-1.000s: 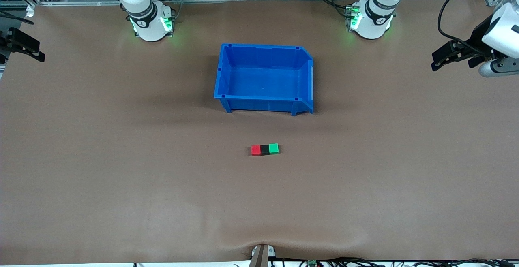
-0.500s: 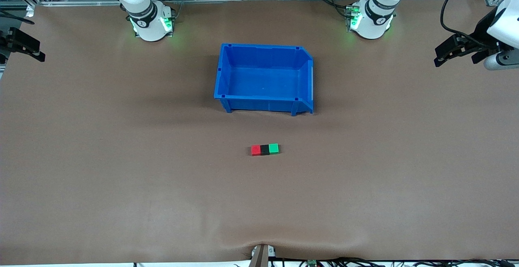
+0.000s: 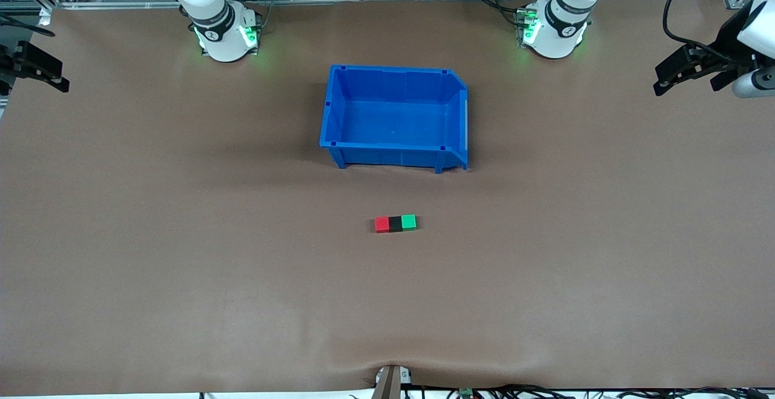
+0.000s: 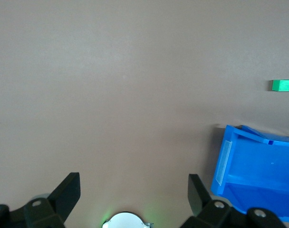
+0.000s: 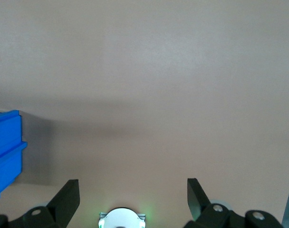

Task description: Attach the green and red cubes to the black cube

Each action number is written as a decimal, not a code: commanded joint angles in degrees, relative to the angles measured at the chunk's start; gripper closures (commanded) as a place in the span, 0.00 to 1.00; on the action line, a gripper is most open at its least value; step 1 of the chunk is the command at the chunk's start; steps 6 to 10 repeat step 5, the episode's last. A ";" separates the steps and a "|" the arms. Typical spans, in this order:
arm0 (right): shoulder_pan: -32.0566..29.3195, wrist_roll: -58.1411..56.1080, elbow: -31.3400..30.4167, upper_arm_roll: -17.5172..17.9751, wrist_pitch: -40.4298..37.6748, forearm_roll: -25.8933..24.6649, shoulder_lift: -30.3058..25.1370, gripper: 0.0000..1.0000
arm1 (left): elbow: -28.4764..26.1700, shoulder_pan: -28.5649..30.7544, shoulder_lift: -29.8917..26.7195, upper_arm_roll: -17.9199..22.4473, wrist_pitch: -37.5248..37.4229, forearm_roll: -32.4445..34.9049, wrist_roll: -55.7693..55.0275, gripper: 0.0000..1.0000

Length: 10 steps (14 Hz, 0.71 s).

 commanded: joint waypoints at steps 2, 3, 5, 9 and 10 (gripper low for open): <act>5.91 -0.47 0.24 -5.71 -0.33 -1.45 -0.54 0.00 | 1.53 0.22 0.60 -0.19 -2.06 1.12 0.64 0.00; 5.23 -0.47 0.24 -5.47 -0.42 -1.36 -0.54 0.00 | 1.53 0.22 0.60 -0.27 -2.76 1.12 0.64 0.00; 0.41 -0.55 0.24 -1.89 -0.50 -0.83 -0.45 0.00 | 1.53 0.31 0.69 -0.10 -2.86 1.12 0.64 0.00; 0.41 -0.55 0.24 -1.89 -0.50 -0.83 -0.45 0.00 | 1.53 0.31 0.69 -0.10 -2.86 1.12 0.64 0.00; 0.41 -0.55 0.24 -1.89 -0.50 -0.83 -0.45 0.00 | 1.53 0.31 0.69 -0.10 -2.86 1.12 0.64 0.00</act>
